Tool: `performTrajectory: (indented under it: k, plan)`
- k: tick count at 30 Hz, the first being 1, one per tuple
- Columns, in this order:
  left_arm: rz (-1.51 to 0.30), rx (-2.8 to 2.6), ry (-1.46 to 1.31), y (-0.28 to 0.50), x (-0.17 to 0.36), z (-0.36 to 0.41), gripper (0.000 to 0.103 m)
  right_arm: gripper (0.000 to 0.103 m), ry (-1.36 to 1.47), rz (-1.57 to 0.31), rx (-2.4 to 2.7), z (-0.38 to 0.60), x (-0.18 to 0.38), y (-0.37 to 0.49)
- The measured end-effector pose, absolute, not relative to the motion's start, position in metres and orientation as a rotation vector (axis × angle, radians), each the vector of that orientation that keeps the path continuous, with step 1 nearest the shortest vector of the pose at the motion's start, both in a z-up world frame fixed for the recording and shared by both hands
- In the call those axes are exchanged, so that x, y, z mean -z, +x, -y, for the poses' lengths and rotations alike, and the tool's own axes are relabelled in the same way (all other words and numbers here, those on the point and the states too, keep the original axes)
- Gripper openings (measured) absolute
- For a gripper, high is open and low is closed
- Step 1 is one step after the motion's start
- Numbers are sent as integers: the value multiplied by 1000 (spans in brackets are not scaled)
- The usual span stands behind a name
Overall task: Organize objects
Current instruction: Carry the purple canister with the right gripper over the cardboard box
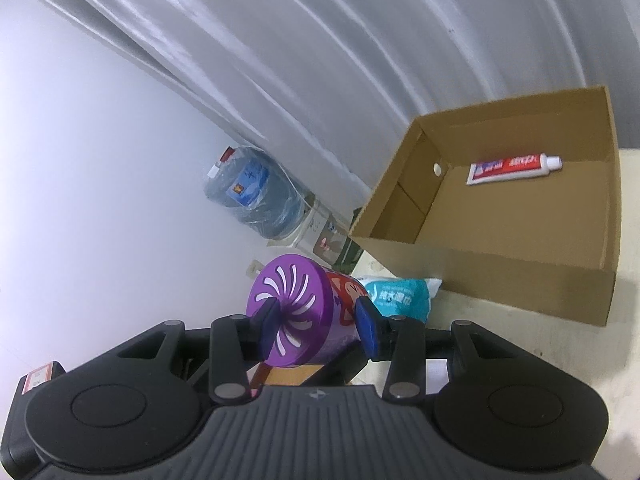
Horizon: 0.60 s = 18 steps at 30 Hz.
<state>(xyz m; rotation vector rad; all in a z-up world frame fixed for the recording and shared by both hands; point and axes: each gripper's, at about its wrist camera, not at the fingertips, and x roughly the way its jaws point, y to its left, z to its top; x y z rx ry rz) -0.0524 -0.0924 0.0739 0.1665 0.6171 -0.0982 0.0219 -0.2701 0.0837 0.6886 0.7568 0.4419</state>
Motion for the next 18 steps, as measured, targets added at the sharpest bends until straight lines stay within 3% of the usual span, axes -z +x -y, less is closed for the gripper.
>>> performTrajectory:
  k: [18]
  plan:
    - [-588,73,135,-51,-80,76,61,45,648,-754,-457,252,-98,19]
